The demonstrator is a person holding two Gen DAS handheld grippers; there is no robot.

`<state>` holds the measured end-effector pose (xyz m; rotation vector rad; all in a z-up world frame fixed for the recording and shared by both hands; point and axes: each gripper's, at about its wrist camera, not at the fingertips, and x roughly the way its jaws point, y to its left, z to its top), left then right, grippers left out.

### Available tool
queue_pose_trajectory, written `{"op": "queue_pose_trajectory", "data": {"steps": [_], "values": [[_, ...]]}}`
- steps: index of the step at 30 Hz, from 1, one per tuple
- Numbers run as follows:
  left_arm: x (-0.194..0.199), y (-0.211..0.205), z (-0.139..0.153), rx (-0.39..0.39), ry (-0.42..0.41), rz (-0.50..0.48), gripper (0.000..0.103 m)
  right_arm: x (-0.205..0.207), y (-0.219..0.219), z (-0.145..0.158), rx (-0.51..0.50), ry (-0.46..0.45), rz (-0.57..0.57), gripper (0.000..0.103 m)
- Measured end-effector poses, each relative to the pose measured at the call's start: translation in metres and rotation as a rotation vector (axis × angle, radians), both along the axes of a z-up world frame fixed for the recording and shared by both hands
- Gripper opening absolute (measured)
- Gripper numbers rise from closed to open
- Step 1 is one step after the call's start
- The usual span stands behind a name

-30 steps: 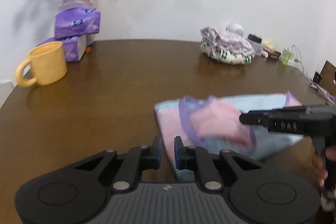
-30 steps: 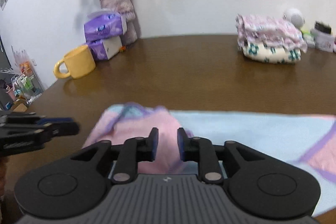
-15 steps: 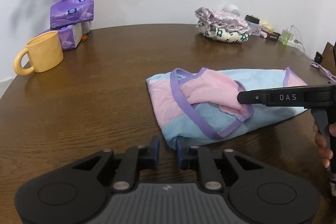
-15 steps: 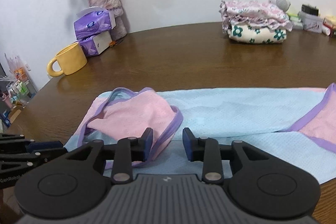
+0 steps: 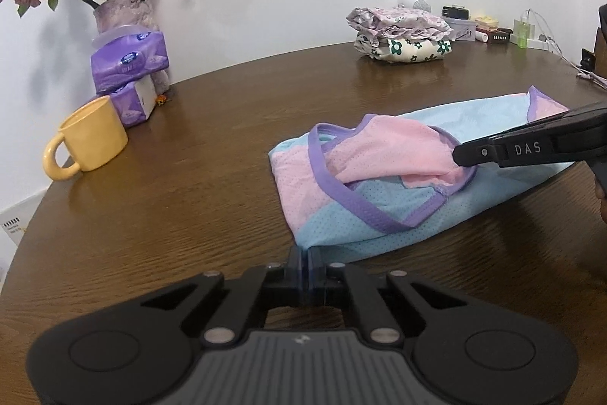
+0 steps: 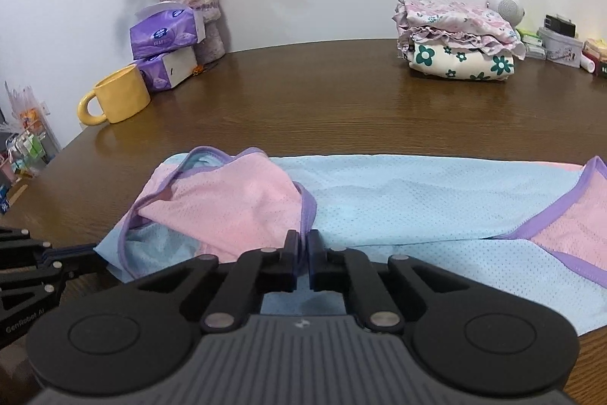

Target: Fold clothes

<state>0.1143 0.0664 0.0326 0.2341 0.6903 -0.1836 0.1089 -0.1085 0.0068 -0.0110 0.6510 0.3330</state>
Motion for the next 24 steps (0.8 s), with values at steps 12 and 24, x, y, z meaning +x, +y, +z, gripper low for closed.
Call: {"op": "queue_pose_trajectory", "data": {"steps": [12,24], "values": [[0.000,0.037,0.013,-0.328,0.082,0.066,0.042,0.000,0.001,0.000,0.000,0.000,0.001,0.035],[0.020,0.071,0.003,-0.698,0.187,0.317,0.038,-0.001,0.002,0.000,0.001,0.000,0.002,0.035]]}}
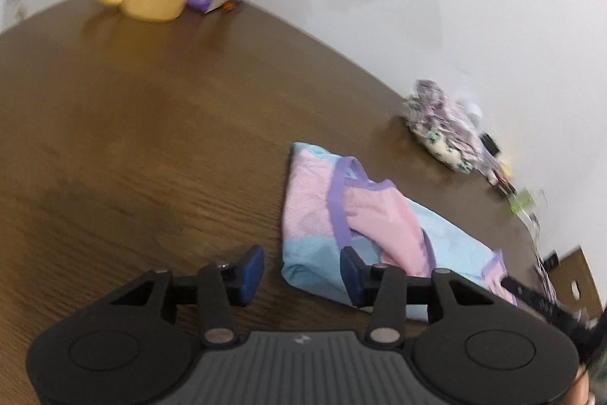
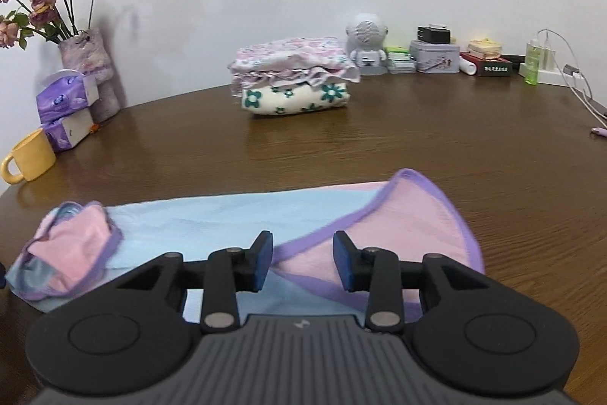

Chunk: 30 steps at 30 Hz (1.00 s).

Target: Fold clothes

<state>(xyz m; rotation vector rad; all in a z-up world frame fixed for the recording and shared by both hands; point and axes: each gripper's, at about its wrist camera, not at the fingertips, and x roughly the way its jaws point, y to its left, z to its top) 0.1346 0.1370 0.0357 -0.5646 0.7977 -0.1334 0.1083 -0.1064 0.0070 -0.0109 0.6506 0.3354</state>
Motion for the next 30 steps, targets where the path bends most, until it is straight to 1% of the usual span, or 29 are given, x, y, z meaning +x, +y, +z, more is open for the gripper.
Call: {"op": "queue_pose_trajectory", "data": {"steps": [3,4,7,8,9,11,14,16,18,20,22,30], "values": [[0.004,0.001,-0.001,-0.026,0.026,0.051,0.035,0.000,0.000,0.000,0.000,0.000,0.000,0.036],[0.006,0.001,0.000,-0.029,0.035,0.064,0.035,0.000,0.000,0.000,0.000,0.000,0.000,0.039],[0.008,-0.001,0.001,-0.031,0.056,0.096,0.034,0.000,0.001,0.000,0.000,0.000,0.001,0.040],[0.008,-0.001,0.000,-0.033,0.061,0.110,0.030,0.000,0.001,0.000,0.000,0.000,0.001,0.040],[0.008,-0.001,-0.001,-0.038,0.065,0.122,0.023,0.000,0.001,0.000,0.000,0.000,0.001,0.040],[0.009,-0.002,-0.004,-0.063,0.071,0.136,0.015,0.000,0.001,0.000,0.000,0.000,0.001,0.040],[0.010,-0.003,-0.008,-0.100,0.076,0.153,0.014,0.000,0.001,0.000,0.001,0.000,0.001,0.040],[0.009,-0.004,-0.008,-0.097,0.069,0.163,0.014,0.000,0.001,0.000,0.001,0.000,0.001,0.040],[0.008,-0.008,-0.007,-0.075,0.061,0.163,0.012,0.000,0.002,0.000,0.001,0.000,0.002,0.040],[0.007,-0.013,-0.006,-0.044,0.056,0.161,0.007,-0.001,0.002,0.000,0.001,0.000,0.002,0.040],[0.007,-0.018,-0.004,-0.007,0.047,0.149,0.005,-0.001,0.002,0.000,0.001,0.000,0.002,0.040],[0.003,-0.039,0.019,0.128,-0.047,0.080,0.004,-0.001,0.003,0.000,0.001,0.000,0.003,0.040]]}}
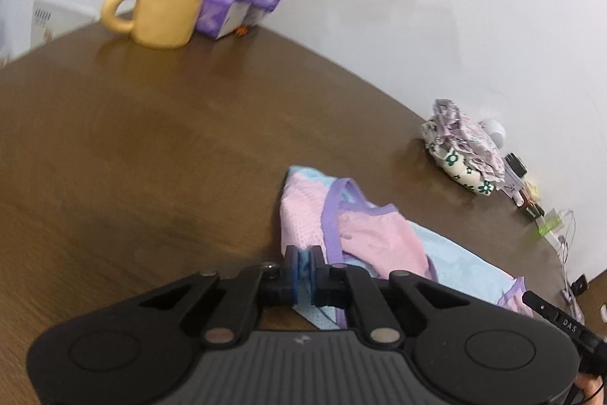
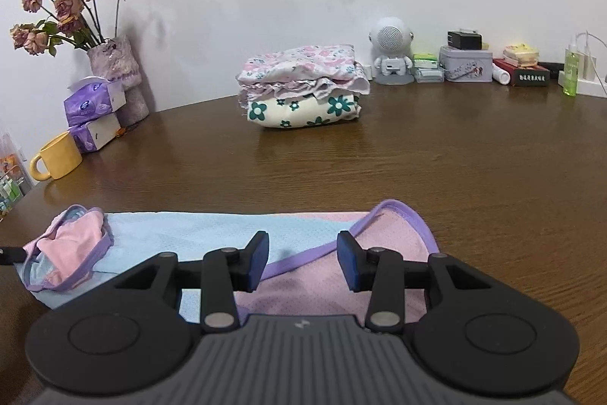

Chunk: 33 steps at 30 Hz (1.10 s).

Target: Fold clothes

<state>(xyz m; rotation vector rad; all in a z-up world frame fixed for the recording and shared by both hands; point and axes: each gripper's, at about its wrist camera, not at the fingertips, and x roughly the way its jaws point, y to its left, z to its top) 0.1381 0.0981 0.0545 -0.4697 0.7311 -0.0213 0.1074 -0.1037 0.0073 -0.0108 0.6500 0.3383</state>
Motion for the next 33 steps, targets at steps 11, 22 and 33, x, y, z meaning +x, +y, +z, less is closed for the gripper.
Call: {"op": "queue_pose_trajectory", "data": {"steps": [11,22,33], "values": [[0.001,0.006,-0.014,-0.074,0.047,0.008,0.007,0.000,0.001,0.000,0.000,0.000,0.001,0.040],[0.013,0.034,-0.023,-0.217,0.030,0.005,0.044,-0.001,0.002,0.000,0.001,0.000,0.002,0.040],[0.032,0.054,-0.056,-0.454,0.067,-0.045,0.010,-0.001,0.003,0.000,0.001,0.000,0.003,0.045]]}}
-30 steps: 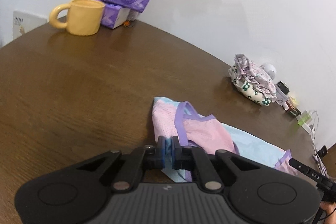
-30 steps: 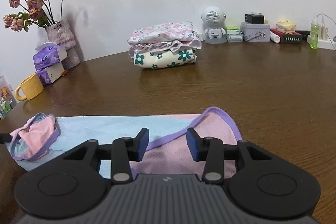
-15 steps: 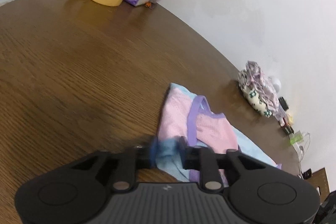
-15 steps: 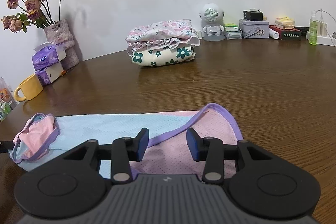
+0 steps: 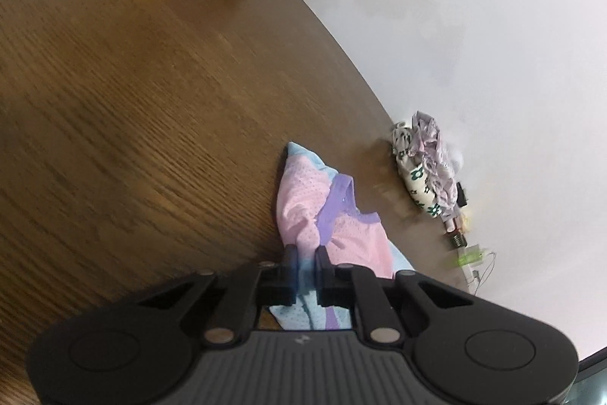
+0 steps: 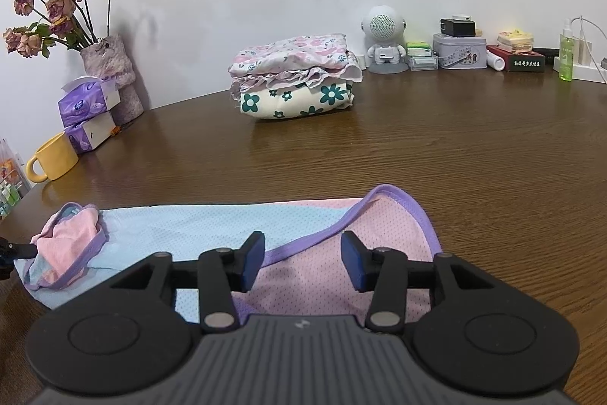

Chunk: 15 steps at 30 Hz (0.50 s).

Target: Fold clothes

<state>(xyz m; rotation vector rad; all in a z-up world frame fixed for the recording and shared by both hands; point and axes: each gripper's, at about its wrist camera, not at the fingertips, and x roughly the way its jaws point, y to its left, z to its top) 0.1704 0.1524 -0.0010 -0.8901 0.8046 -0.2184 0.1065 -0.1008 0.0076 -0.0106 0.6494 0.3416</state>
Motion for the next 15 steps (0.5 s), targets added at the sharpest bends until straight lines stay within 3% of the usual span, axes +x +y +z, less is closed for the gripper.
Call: {"op": "queue_pose_trajectory", "data": {"steps": [3,6,8,11,12,15], "values": [[0.000,-0.007,0.006,0.061,-0.015,-0.007,0.008,0.000,0.000,0.000,0.000,0.000,0.000,0.045],[0.000,-0.021,0.019,0.192,-0.036,-0.038,0.008,0.000,0.001,0.000,0.000,0.000,0.001,0.045],[0.000,-0.026,0.024,0.212,-0.045,-0.056,0.009,0.000,0.001,0.000,0.000,0.000,0.001,0.045],[0.004,-0.019,0.024,0.140,-0.023,-0.040,0.041,0.000,0.001,0.000,0.000,0.000,0.001,0.045],[0.004,-0.015,0.023,0.121,-0.025,-0.025,0.046,0.000,0.001,0.000,0.000,0.000,0.001,0.045],[0.006,-0.002,0.023,0.107,-0.024,0.009,0.046,0.000,0.001,0.000,0.001,0.000,0.001,0.045]]}}
